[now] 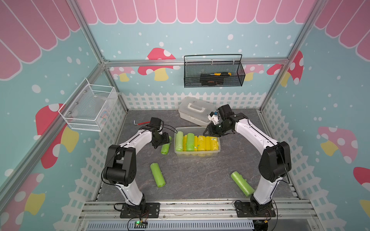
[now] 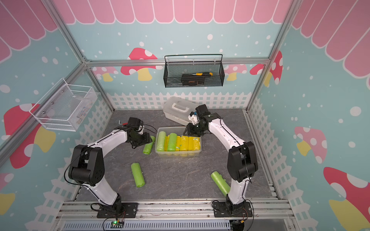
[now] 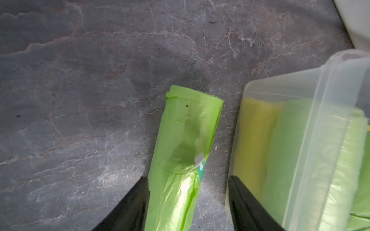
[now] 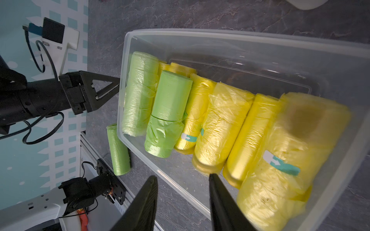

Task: Put the roll of trash bags into the storage box
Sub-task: Pick up the roll of trash bags from the center of the board.

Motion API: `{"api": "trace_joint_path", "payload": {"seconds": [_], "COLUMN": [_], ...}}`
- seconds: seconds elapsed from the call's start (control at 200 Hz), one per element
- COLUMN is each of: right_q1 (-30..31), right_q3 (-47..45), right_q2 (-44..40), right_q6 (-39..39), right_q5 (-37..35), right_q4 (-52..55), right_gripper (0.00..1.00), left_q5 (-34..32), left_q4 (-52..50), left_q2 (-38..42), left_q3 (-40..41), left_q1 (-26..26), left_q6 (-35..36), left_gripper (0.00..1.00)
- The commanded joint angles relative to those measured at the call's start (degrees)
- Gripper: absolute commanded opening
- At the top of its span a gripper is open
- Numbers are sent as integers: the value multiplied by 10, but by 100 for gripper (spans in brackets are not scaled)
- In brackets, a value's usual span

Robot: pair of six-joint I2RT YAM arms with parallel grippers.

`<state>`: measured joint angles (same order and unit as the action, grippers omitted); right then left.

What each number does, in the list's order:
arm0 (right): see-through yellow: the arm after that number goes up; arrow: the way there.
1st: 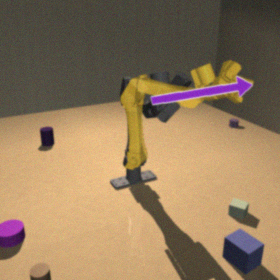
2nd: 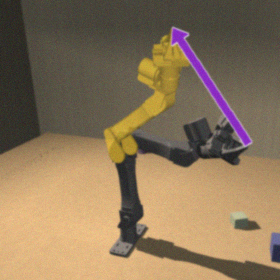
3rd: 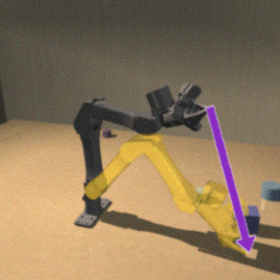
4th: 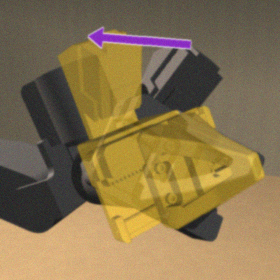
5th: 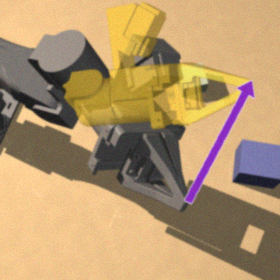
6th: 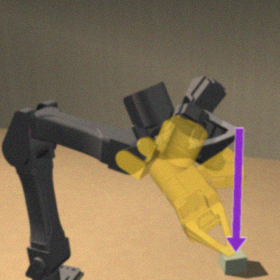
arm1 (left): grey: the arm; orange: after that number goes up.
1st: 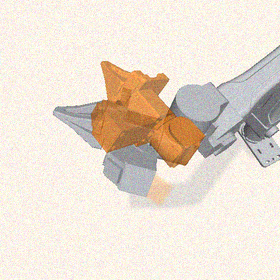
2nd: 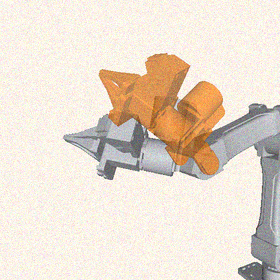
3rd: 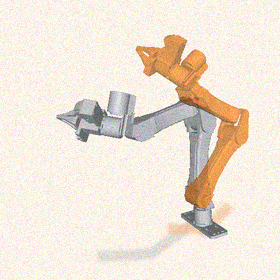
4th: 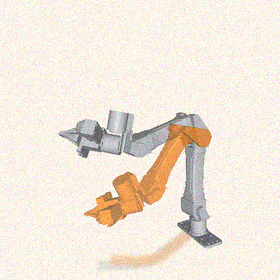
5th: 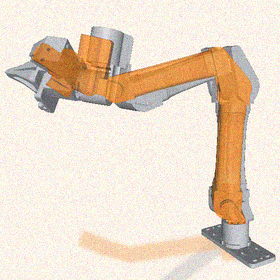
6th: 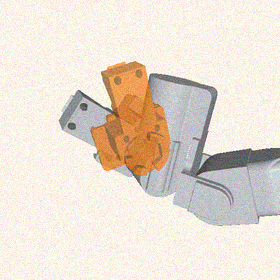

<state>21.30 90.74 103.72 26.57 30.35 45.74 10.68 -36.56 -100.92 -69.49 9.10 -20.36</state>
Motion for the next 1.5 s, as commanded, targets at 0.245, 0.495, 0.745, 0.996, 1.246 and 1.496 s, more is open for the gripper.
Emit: {"api": "trace_joint_path", "payload": {"seconds": [0.245,0.495,0.745,0.996,1.246,1.496], "right_q1": [-21,-27,-32,-37,-46,-51], "right_q3": [-27,-47,-61,-74,-85,-86], "right_q2": [-33,-44,-59,-72,-88,-91], "right_q6": [-22,-27,-29,-30,-29,-30], "right_q5": [19,22,21,21,18,21], "right_q4": [11,10,10,10,11,12], "right_gripper": [44,45,45,45,45,45], "left_q5": [-92,-126,-132,-126,-115,-63], "left_q4": [-54,-60,-62,-62,-63,-62], "left_q2": [-58,-84,-101,-92,3,114], "left_q3": [-55,-62,-68,-70,-71,-99], "left_q1": [34,46,57,58,57,65], "left_q6": [48,57,53,46,31,-2], "left_gripper": [68,65,54,39,37,38]}}
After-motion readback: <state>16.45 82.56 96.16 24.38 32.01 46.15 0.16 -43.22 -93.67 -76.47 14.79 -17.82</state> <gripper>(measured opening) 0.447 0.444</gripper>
